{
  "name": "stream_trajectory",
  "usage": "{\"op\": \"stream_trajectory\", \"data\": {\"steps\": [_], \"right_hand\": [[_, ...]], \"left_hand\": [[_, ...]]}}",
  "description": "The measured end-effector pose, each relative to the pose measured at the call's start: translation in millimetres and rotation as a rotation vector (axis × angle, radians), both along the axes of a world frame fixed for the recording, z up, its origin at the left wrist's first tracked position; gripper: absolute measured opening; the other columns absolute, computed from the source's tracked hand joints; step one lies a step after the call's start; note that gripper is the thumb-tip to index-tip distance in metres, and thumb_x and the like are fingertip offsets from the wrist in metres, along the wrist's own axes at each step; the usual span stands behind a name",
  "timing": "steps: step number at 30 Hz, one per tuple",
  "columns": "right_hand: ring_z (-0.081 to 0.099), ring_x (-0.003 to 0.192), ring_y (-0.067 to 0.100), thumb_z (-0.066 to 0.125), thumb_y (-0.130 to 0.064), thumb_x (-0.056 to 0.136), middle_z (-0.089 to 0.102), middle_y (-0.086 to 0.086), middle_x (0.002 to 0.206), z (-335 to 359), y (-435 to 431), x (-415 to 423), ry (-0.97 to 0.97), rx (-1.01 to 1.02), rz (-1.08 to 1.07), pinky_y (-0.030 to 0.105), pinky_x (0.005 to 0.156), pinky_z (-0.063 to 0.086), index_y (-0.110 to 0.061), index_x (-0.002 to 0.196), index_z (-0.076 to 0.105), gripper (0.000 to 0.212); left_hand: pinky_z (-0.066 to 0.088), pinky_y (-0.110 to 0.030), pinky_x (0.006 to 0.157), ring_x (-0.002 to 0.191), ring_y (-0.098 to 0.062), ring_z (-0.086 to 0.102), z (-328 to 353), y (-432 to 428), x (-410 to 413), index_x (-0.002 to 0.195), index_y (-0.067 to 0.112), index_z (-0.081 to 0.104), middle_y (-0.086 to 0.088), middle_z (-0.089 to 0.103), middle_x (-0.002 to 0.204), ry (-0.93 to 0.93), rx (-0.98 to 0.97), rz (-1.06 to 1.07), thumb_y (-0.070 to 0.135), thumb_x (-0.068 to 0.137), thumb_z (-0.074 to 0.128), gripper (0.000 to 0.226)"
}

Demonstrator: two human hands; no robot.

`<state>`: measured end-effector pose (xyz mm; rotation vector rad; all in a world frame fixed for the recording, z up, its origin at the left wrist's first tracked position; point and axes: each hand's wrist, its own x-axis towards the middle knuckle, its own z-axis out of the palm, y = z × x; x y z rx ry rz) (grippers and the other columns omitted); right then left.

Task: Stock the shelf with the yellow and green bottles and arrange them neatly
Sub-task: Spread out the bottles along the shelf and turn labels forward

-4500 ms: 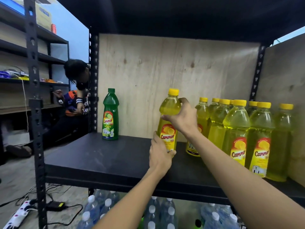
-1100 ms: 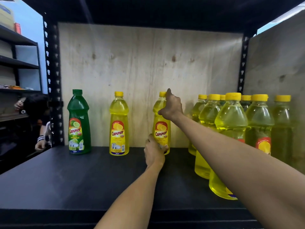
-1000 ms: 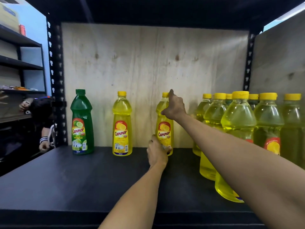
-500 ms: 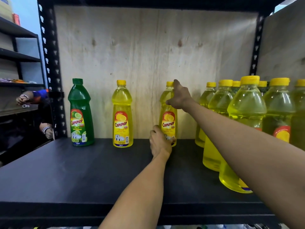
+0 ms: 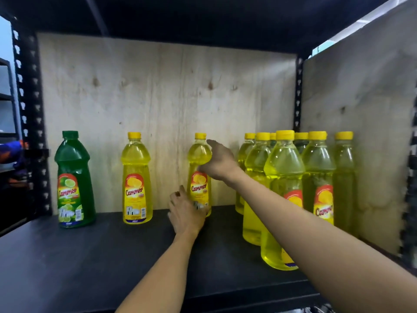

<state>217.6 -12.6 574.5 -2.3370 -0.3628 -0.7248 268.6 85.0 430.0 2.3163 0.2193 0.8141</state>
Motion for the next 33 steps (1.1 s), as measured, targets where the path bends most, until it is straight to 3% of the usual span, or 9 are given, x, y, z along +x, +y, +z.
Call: {"op": "stream_trajectory", "data": {"steps": [3,6,9,11,15,19,22,27,33], "right_hand": [[0.06,0.119,0.021,0.081,-0.015,0.073,0.061,0.008,0.134,4,-20,-49,-0.025,0.022,0.071,0.03,0.093,0.051,-0.019,0.135,0.058,0.066],[0.069,0.094,0.011,0.083,-0.017,0.073,0.068,0.001,0.116,14,-51,-99,-0.068,0.077,0.125,0.025,0.083,0.055,-0.025,0.12,0.069,0.049],[0.07,0.078,0.008,0.081,-0.014,0.073,0.071,-0.005,0.101,24,-86,-137,-0.161,0.112,0.08,0.021,0.074,0.056,-0.026,0.111,0.073,0.04],[0.07,0.076,0.01,0.08,-0.013,0.072,0.071,-0.004,0.096,25,-107,-147,-0.224,0.166,0.014,0.029,0.079,0.058,-0.025,0.108,0.073,0.038],[0.064,0.093,0.019,0.083,-0.018,0.07,0.066,0.003,0.103,20,-135,-147,-0.28,0.245,-0.131,0.041,0.088,0.053,-0.022,0.12,0.062,0.054],[0.055,0.116,0.024,0.089,-0.025,0.067,0.058,0.008,0.128,14,-153,-141,-0.025,0.3,-0.154,0.041,0.096,0.05,-0.019,0.137,0.046,0.082],[0.052,0.124,0.028,0.09,-0.028,0.067,0.053,0.01,0.138,10,-153,-135,0.138,0.288,-0.107,0.042,0.1,0.048,-0.017,0.145,0.037,0.094],[0.055,0.123,0.031,0.09,-0.029,0.066,0.058,0.011,0.134,-1,-141,-128,0.16,0.233,-0.124,0.045,0.1,0.049,-0.007,0.141,0.042,0.092],[0.059,0.117,0.032,0.093,-0.044,0.055,0.062,0.014,0.127,-9,-137,-129,0.042,0.203,-0.238,0.047,0.093,0.053,-0.007,0.136,0.049,0.099]], "left_hand": [[0.043,-0.043,0.098,0.124,-0.031,0.044,14,-8,-23,0.145,0.022,0.036,-0.01,0.041,0.133,-0.16,-0.028,-0.061,0.027,0.073,0.079,0.084],[0.047,-0.03,0.092,0.107,-0.017,0.056,29,-26,-66,0.121,0.028,0.059,0.001,0.053,0.118,-0.331,-0.152,-0.279,0.013,0.079,0.071,0.046],[0.053,-0.019,0.079,0.089,-0.002,0.064,25,-50,-111,0.103,0.032,0.066,0.009,0.064,0.107,-0.33,-0.335,-0.541,0.013,0.082,0.074,0.029],[0.052,-0.014,0.074,0.09,-0.005,0.067,20,-67,-134,0.103,0.031,0.068,0.008,0.069,0.102,-0.268,-0.471,-0.634,0.02,0.082,0.077,0.025],[0.055,-0.027,0.086,0.109,-0.011,0.061,25,-102,-163,0.126,0.032,0.056,0.009,0.06,0.119,-0.038,-0.483,-0.652,0.051,0.072,0.08,0.062],[0.047,-0.04,0.102,0.126,-0.017,0.049,24,-125,-183,0.144,0.027,0.036,0.006,0.045,0.138,0.058,-0.304,-0.5,0.069,0.062,0.076,0.1],[0.043,-0.04,0.104,0.13,-0.022,0.047,21,-133,-189,0.145,0.024,0.033,0.002,0.043,0.14,0.06,-0.285,-0.438,0.061,0.07,0.077,0.095],[0.04,-0.038,0.105,0.133,-0.023,0.045,23,-140,-194,0.146,0.021,0.032,0.0,0.043,0.143,0.035,-0.255,-0.377,0.048,0.079,0.076,0.085],[0.035,-0.043,0.111,0.14,-0.027,0.038,18,-159,-209,0.157,0.019,0.012,-0.003,0.032,0.153,0.064,-0.287,-0.378,0.041,0.074,0.083,0.111]]}}
